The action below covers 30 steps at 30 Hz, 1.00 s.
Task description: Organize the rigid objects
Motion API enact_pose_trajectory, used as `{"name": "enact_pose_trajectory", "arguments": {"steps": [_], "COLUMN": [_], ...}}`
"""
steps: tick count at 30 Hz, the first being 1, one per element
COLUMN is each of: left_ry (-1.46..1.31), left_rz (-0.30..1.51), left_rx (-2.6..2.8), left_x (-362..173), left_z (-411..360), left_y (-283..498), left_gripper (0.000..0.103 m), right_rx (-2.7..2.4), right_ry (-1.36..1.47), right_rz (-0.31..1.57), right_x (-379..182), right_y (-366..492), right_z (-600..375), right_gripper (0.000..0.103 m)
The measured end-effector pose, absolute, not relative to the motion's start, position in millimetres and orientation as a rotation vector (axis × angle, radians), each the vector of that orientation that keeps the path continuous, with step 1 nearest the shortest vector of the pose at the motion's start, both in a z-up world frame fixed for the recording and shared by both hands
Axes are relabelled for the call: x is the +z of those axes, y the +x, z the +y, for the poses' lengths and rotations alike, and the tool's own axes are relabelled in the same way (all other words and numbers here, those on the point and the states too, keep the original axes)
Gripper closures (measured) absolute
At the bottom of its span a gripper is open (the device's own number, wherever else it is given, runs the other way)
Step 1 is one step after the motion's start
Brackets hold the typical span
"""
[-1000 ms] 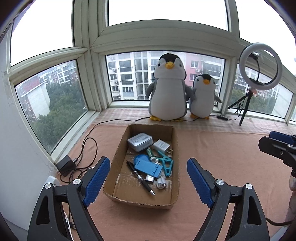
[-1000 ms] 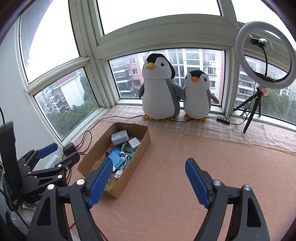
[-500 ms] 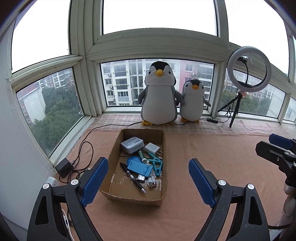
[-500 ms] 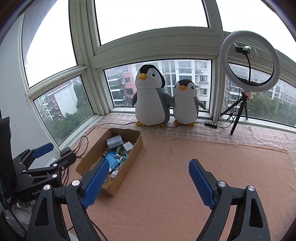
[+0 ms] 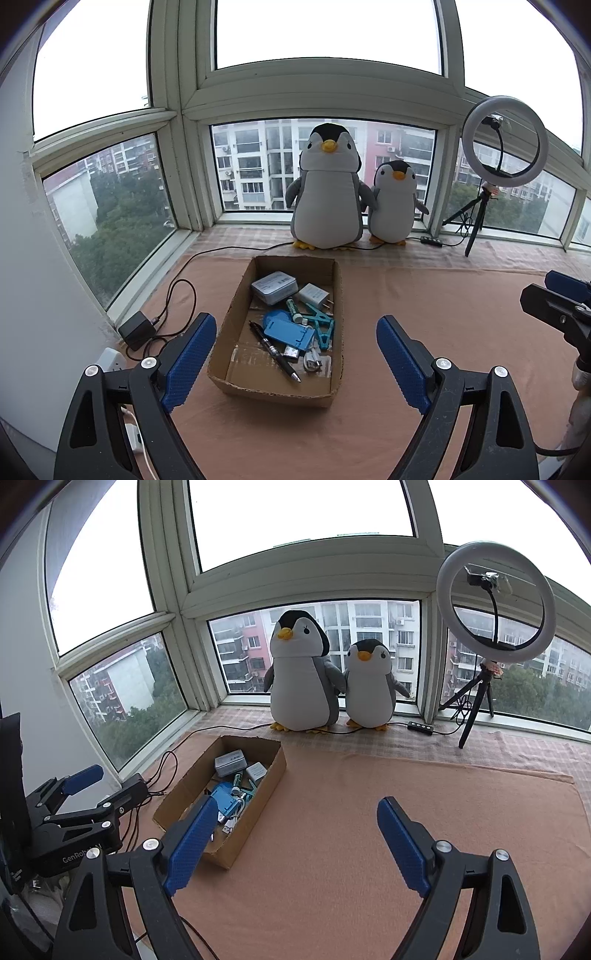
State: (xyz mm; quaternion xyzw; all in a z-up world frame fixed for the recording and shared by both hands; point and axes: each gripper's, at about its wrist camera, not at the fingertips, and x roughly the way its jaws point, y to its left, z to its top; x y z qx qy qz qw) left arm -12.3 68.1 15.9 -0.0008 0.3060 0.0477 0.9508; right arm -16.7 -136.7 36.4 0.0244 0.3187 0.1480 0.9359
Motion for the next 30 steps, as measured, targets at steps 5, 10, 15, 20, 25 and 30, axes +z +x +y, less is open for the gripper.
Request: {"name": "enact_pose_trajectory", "arguments": {"steps": [5, 10, 15, 20, 25, 30], "left_ry": [-0.007, -0.007, -0.005, -0.005, -0.006, -0.009], "left_rz": [0.626, 0.629, 0.635, 0.634, 0.635, 0.635], "left_rx": [0.106, 0.11, 0.111, 0.114, 0.118, 0.119], "left_x": [15.7, 15.6, 14.1, 13.8, 12.4, 11.4], "left_z": [69.5, 70.2, 69.8, 69.8, 70.2, 70.8], "left_y": [-10.6, -8.4, -5.7, -5.7, -5.7, -5.9], "left_gripper": [0.012, 0.012, 0.012, 0.012, 0.011, 0.011], "right_rx": [0.303, 0.302, 0.303, 0.302, 0.3, 0.301], "right_ry": [0.045, 0.047, 0.047, 0.047, 0.047, 0.047], "right_rz": [0.651, 0.655, 0.66, 0.663, 0.667, 0.668], "right_x": [36.5, 36.0, 35.2, 34.2, 33.2, 32.8], "right_y": [-16.9, -16.9, -16.2, -16.0, -15.0, -14.9], "right_z": [-135.8, -135.7, -135.6, -134.8, -135.1, -135.0], "right_gripper": [0.018, 0.018, 0.017, 0.017, 0.017, 0.017]}}
